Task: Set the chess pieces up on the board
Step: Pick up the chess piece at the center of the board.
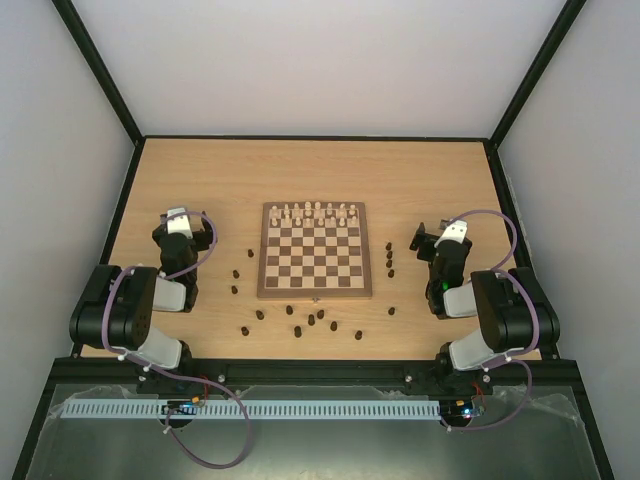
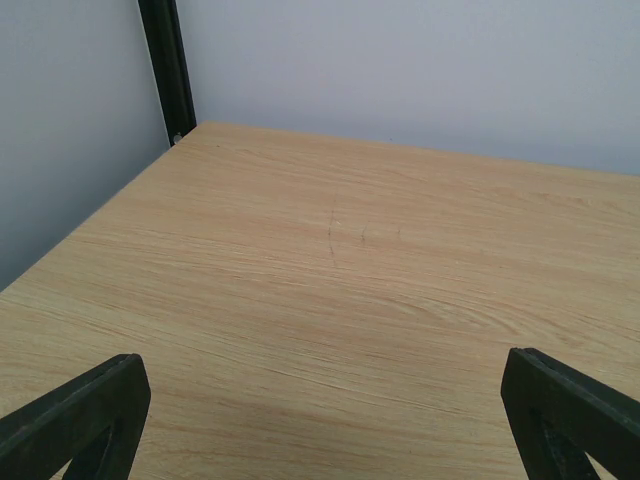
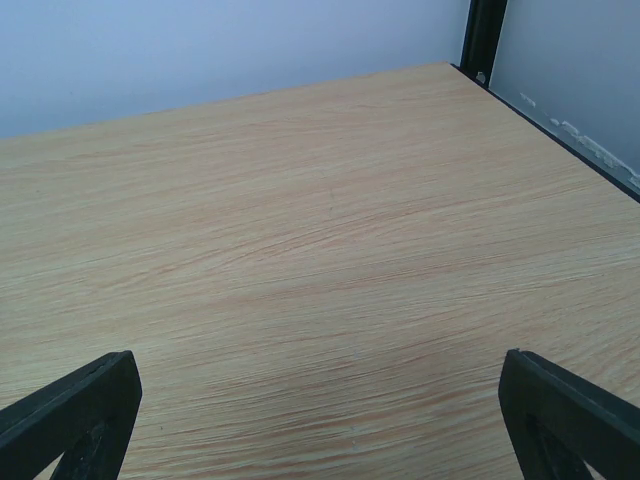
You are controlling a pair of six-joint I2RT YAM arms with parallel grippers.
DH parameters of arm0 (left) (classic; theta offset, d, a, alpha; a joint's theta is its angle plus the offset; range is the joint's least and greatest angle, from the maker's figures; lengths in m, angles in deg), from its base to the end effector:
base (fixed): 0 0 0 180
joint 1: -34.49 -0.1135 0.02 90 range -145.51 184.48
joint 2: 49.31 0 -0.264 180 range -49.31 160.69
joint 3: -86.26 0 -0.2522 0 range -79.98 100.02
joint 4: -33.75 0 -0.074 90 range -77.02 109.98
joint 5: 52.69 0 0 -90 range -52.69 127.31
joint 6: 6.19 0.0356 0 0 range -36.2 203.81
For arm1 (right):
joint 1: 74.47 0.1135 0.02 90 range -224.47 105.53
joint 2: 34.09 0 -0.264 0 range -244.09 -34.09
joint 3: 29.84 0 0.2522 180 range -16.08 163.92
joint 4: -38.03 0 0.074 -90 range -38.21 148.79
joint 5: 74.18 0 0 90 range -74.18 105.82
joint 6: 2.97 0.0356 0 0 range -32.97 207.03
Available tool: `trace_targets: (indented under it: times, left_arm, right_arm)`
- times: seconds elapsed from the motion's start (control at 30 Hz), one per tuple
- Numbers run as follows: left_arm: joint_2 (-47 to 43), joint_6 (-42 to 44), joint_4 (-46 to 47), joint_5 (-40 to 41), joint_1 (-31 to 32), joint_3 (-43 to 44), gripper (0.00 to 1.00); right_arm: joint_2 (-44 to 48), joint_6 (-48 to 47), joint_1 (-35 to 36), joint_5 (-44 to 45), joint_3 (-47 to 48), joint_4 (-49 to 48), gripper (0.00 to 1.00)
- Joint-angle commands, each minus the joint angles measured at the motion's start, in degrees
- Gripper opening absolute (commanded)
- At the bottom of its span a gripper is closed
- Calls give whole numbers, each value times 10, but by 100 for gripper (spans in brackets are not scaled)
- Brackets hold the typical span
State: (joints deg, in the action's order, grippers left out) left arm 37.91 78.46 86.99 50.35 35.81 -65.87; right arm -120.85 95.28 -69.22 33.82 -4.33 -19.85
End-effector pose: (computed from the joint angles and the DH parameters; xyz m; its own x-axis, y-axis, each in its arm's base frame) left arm 0.2440 0.0024 0.1487 -0.0871 -0.0889 -0.9922 -0.2109 0.9751 -0.0688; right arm 0.2341 0.0105 0.1496 -0.0263 0.1346 -0.9905 0.2263 0.9660 0.1253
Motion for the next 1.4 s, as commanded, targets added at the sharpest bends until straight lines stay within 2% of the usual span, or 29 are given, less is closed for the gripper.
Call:
trace_targets:
  times: [0.0,0.33,0.5,0.6,0.7,0.87,1.03,1.1,1.17,1.27,1.37]
  left_arm:
    - [1,3,31,-5,0,-2,99]
    - [-1,2,34,-3,0,-4,99]
    - [-23,-4,-49,21,4,31,99]
    - [-57,21,-148,36,31,81,99]
    - [-102,43,-202,43,55,102,99]
    - [-198,8,-292,16,86,140,99]
    - [-255,-16,-326,36,171,176,99]
    - [-261,-30,-348,39,206,200,99]
    - [-263,-68,-416,55,245,253,99]
    - [-253,-125,-523,77,309,345,99]
    - [-241,-126,-568,92,360,400,99]
  right_arm:
    - [-3,7,-2,2,11,-3,99]
    - [-1,6,-3,2,8,-7,99]
    - [13,2,-2,-7,3,-8,99]
    - [108,-18,3,-55,19,110,98]
    - [196,-5,16,-42,57,244,99]
    - [296,90,40,-50,146,448,99]
    - [340,191,45,-180,297,676,99]
    - [368,199,46,-248,315,683,99]
    - [388,194,46,-295,318,688,99]
    - [392,271,45,-217,320,749,99]
    - [368,259,44,-276,326,750,99]
